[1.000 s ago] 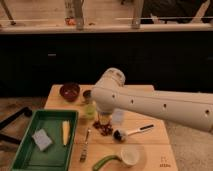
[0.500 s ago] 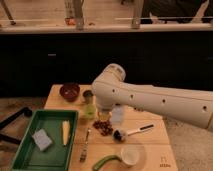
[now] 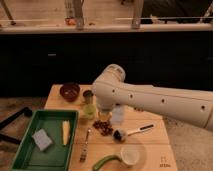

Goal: Place apple in metal cup

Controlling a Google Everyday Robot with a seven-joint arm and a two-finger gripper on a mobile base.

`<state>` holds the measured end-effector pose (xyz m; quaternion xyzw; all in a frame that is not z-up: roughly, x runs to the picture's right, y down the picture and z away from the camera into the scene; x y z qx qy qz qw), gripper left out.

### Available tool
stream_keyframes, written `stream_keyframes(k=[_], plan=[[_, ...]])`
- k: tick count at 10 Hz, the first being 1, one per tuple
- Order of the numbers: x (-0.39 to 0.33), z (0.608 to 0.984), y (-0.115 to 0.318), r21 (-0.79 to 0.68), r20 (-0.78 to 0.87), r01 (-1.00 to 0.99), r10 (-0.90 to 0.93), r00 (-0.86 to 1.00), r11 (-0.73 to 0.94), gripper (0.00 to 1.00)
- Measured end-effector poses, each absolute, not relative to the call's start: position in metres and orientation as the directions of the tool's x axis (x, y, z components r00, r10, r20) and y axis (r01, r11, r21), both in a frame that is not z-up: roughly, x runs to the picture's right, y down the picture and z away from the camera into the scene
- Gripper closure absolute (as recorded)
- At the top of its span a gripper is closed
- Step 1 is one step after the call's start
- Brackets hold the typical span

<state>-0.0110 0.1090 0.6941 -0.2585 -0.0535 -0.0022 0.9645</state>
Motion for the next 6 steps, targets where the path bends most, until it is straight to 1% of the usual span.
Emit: stream_keyframes(k=[6], plan=[[-0.02,0.711,0.094,-0.492,0.108,0.045,0.01,0.994,0.87,1.0]])
